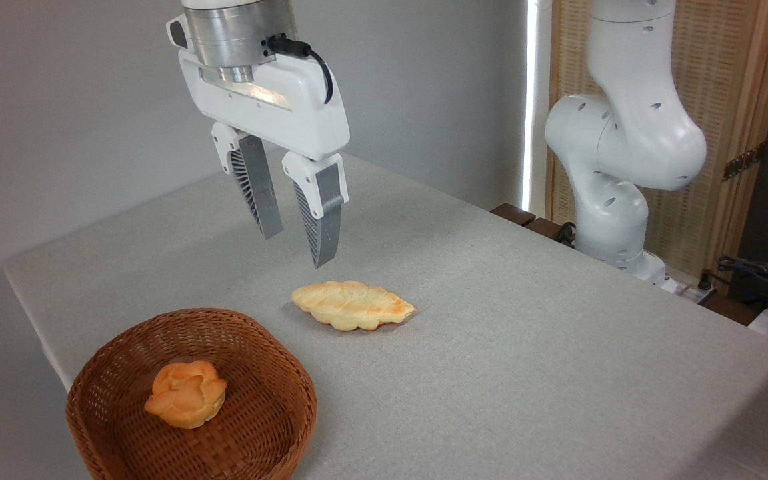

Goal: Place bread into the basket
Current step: 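Lower the open gripper down onto the flat golden pastry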

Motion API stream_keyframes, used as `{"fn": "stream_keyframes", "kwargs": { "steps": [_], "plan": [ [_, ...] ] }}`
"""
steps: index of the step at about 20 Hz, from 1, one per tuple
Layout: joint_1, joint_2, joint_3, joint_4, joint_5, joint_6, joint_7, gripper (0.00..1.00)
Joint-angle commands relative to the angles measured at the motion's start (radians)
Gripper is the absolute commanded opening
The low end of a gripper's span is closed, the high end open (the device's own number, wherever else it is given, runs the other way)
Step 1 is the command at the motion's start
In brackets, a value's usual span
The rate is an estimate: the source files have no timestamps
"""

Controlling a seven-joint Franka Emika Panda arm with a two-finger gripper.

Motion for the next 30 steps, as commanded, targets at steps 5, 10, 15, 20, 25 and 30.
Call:
{"fn": "stream_keyframes", "kwargs": {
  "steps": [5,10,15,20,25,30],
  "plan": [
    [-0.009,-0.011,0.005,-0.014,0.001,0.005,-0.004,1.00],
    [-0.011,-0.017,0.000,-0.043,-0.005,0.017,-0.005,1.00],
    [-0.025,-0.061,-0.038,-0.155,-0.015,0.118,-0.007,1.00],
    [-0.087,-0.160,-0.044,-0.350,-0.013,0.234,0.016,1.00],
    [-0.146,-0.160,-0.044,-0.436,-0.013,0.237,0.273,1.00],
    [-0.158,-0.163,-0.044,-0.494,-0.002,0.237,0.513,1.00]
  ]
}}
